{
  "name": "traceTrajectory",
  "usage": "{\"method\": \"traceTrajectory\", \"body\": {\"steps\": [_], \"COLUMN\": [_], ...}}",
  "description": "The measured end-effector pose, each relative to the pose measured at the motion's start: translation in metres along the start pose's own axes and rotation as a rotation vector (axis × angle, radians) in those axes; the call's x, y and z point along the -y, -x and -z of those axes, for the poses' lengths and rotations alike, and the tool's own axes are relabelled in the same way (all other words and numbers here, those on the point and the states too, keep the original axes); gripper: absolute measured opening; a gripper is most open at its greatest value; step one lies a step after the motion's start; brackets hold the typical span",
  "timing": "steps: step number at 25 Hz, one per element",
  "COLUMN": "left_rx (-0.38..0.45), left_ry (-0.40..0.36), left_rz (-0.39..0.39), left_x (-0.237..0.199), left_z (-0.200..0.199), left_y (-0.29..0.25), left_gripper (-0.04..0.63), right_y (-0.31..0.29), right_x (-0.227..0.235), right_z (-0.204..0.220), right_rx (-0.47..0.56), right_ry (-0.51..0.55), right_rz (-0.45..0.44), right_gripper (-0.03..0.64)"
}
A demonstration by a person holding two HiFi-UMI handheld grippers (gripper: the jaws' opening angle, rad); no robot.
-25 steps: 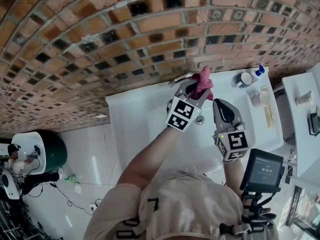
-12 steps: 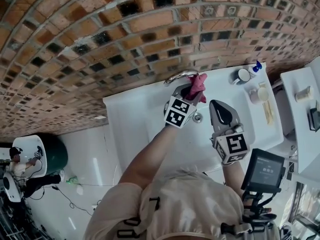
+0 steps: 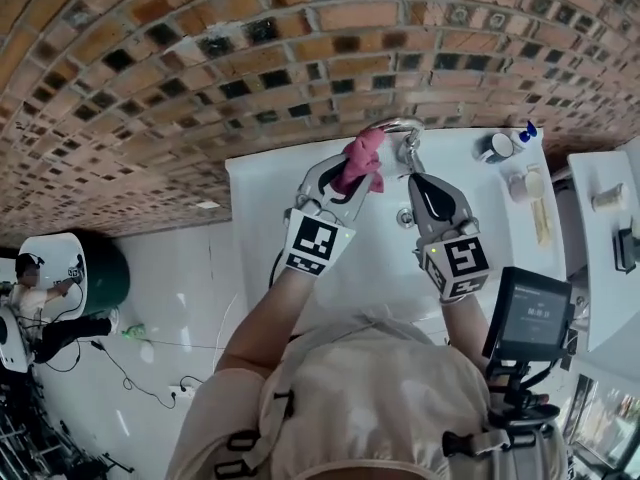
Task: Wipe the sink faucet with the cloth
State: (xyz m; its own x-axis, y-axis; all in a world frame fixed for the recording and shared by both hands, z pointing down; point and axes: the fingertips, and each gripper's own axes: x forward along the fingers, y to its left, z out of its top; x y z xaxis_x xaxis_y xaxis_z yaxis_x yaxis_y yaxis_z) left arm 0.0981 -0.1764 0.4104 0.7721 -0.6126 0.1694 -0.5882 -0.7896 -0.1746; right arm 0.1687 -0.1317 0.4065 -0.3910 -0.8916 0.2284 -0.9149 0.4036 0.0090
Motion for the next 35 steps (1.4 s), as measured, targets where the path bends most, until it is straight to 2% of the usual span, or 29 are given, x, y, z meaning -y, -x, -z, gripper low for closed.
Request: {"method": "traceTrajectory", "body": {"steps": [2,7,12,17,22,27,31,34,35], "left_rx": [0.014,0.014,-0.123,-0.264,-0.42,-0.533,-0.599,-0.607,-0.607], "left_ry": [-0.008,0.067,0.165,0.325,0.413,0.369,0.336,0.349,0.353], "left_rz": [-0.054,-0.193,-0.302,-0.364,-0.34,-0.338,-0.251,-0.196,-0.18], "left_x": [-0.014,-0.047,-0.051,-0.049,-0.037,-0.029,-0.011,-0.001,0.002], "left_z": [-0.003,0.019,0.091,0.184,0.268,0.311,0.331,0.335,0.335], "left_y": [0.029,0.105,0.149,0.189,0.212,0.22,0.203,0.197,0.196], "left_gripper": [0.114,0.114,0.114,0.114,0.117,0.12,0.131,0.212,0.258], "right_y": [0.0,-0.008,-0.009,-0.013,-0.017,-0.02,-0.02,-0.02,-0.02], "right_x": [-0.018,-0.066,-0.088,-0.113,-0.134,-0.136,-0.132,-0.134,-0.134], "right_z": [-0.003,-0.01,-0.014,-0.021,-0.018,-0.01,-0.006,-0.004,-0.005], "right_rx": [-0.003,-0.02,-0.016,-0.01,-0.018,-0.035,-0.049,-0.05,-0.049], "right_ry": [0.016,0.063,0.119,0.155,0.176,0.212,0.202,0.198,0.198], "right_rz": [-0.031,-0.102,-0.153,-0.187,-0.2,-0.188,-0.174,-0.168,-0.168], "right_gripper": [-0.006,-0.006,-0.006,-0.006,-0.006,-0.006,-0.006,-0.006,-0.006]}}
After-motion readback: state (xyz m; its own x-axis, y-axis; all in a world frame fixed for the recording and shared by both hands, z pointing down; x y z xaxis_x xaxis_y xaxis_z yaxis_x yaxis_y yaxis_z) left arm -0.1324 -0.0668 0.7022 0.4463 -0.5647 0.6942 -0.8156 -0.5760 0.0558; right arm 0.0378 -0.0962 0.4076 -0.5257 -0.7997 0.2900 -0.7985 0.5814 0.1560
